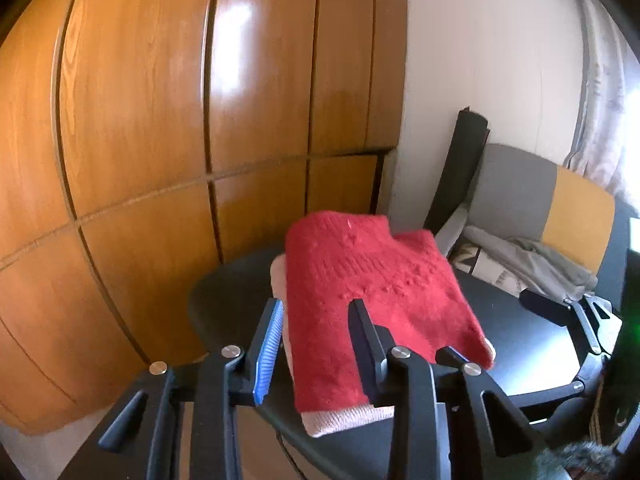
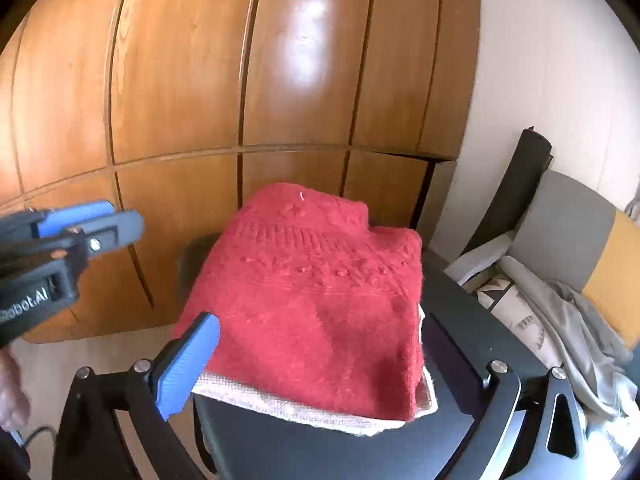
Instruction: Fold clothes
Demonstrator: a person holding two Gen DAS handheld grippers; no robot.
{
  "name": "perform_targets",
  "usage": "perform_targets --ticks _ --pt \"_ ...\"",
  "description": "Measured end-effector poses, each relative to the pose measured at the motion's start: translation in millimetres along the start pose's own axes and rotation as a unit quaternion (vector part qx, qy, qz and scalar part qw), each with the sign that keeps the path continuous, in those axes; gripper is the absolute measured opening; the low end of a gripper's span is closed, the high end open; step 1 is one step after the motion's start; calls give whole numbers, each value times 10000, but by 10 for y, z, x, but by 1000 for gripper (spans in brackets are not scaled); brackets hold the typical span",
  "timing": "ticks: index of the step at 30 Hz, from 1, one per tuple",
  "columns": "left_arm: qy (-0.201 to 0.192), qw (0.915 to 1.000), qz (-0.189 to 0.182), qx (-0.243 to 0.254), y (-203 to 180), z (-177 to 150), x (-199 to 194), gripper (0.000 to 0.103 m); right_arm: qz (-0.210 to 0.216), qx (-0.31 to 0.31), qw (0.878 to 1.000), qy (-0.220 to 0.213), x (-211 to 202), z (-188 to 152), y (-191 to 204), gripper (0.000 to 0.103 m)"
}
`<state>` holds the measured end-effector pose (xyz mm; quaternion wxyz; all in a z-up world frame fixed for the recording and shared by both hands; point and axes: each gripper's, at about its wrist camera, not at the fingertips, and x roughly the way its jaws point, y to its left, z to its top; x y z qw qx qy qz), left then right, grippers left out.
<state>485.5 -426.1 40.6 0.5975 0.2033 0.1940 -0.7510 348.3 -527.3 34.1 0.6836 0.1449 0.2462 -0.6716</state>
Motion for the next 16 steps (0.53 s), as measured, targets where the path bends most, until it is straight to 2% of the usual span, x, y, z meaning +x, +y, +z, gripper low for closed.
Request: perform_targets --ticks 9,16 --pt "88 9996 167 -233 60 -3 25 34 21 17 10000 36 6 -36 70 103" --pt "-72 9994 314 -162 30 -19 -33 30 46 -14 10000 68 -30 -59 101 103"
